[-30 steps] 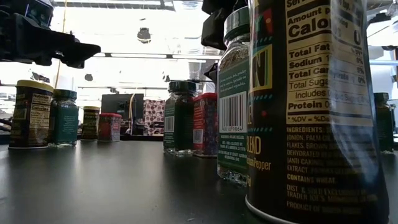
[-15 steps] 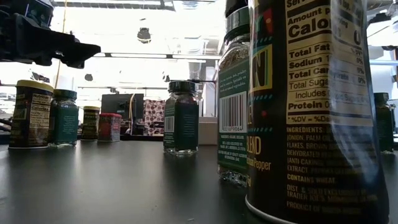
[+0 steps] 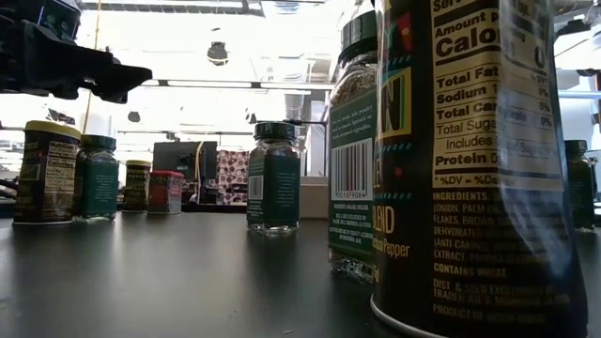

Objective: Sort spices by type
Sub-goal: Put the middle red seasoning can into the transparent bin

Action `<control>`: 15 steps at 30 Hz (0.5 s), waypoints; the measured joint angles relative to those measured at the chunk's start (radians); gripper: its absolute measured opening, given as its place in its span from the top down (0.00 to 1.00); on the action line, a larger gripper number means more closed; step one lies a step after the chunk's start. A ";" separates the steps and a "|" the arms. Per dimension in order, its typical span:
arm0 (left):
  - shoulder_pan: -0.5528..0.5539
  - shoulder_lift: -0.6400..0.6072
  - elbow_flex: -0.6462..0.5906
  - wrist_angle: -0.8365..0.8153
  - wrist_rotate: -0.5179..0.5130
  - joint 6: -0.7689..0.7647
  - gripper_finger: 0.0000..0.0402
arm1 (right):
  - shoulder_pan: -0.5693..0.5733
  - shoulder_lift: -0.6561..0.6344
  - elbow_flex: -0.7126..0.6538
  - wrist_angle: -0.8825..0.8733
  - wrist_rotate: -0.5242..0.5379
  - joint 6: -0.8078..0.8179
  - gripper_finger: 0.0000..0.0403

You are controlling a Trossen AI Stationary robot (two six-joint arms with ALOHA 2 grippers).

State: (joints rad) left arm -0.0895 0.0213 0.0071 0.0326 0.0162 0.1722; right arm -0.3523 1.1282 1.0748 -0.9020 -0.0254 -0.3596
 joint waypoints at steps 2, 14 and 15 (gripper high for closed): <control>0.000 0.000 0.000 0.000 0.000 0.000 0.31 | -0.081 -0.030 -0.014 -0.013 0.000 -0.056 0.39; 0.000 0.000 0.000 0.000 0.000 0.000 0.31 | -0.451 0.046 -0.016 0.018 -0.159 -0.277 0.39; 0.000 0.000 0.000 0.000 0.000 0.000 0.31 | -0.464 0.062 -0.016 0.025 -0.161 -0.277 0.39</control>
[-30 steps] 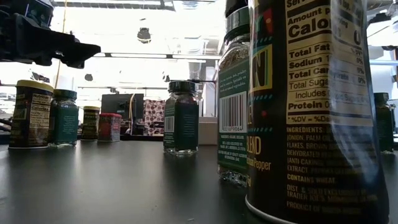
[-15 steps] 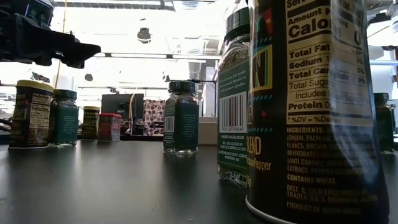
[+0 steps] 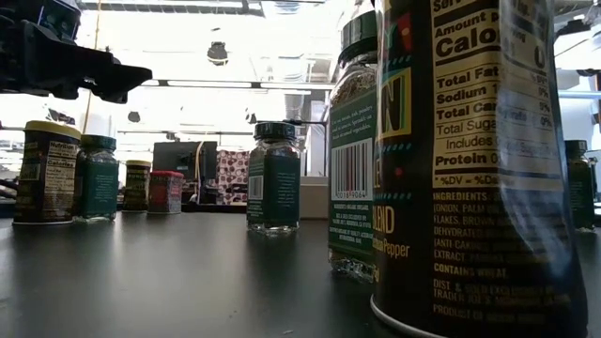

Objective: Sort spices by type
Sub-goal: Put the middle red seasoning can into the transparent bin

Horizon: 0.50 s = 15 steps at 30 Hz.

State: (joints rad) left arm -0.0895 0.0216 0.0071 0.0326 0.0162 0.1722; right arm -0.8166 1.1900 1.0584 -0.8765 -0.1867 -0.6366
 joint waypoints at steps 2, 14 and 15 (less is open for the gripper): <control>0.000 0.000 0.000 0.000 0.000 0.000 0.31 | -0.018 0.031 0.000 0.005 -0.002 -0.001 0.39; 0.000 0.000 0.000 0.000 0.000 0.000 0.31 | -0.017 0.205 0.001 0.082 -0.002 -0.069 0.39; 0.000 0.000 0.000 0.000 0.000 0.000 0.31 | -0.017 0.213 0.001 0.080 -0.002 -0.084 0.39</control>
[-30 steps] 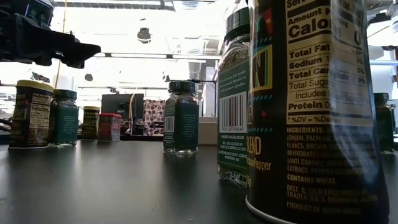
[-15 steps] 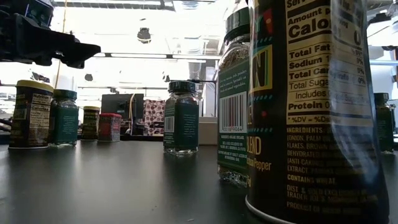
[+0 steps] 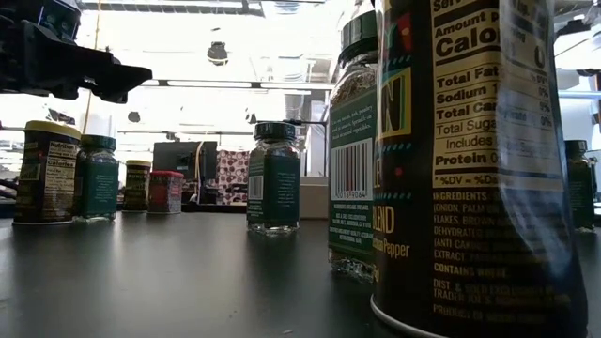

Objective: Sort spices by type
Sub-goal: Put the middle red seasoning can into the transparent bin

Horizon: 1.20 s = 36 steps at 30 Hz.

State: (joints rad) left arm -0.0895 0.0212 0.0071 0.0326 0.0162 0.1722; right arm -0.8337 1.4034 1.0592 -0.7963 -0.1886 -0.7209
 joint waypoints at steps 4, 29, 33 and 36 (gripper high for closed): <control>0.000 0.000 0.000 0.000 0.000 0.000 0.31 | 0.001 0.025 0.000 0.005 0.003 -0.021 0.39; 0.000 0.000 0.000 0.000 0.000 0.000 0.31 | 0.000 0.105 0.000 0.022 0.036 -0.175 0.39; 0.000 0.000 0.000 0.000 0.000 0.000 0.31 | 0.000 0.112 0.001 0.070 0.035 -0.137 0.39; 0.000 0.000 0.000 0.000 0.000 0.000 0.31 | 0.000 0.116 0.001 0.077 0.033 -0.136 0.39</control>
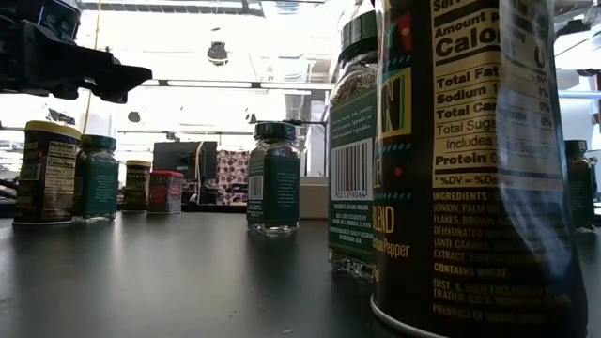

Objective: Sort spices by type
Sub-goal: Put the middle red seasoning can into the transparent bin

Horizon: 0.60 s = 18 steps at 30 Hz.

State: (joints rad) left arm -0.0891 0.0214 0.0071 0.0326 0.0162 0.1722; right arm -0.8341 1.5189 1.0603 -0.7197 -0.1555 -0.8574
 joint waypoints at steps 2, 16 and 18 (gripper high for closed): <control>0.000 0.000 0.000 0.000 0.000 0.000 0.31 | 0.000 0.007 0.000 -0.002 -0.001 0.000 0.39; 0.000 0.000 0.000 0.000 0.000 0.000 0.31 | -0.005 0.069 0.000 0.018 -0.005 0.003 0.39; 0.000 0.000 0.000 0.000 0.000 0.000 0.31 | -0.005 0.065 -0.001 0.029 -0.004 0.003 0.39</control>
State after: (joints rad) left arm -0.0894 0.0212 0.0071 0.0326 0.0166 0.1722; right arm -0.8394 1.5843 1.0597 -0.6910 -0.1598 -0.8543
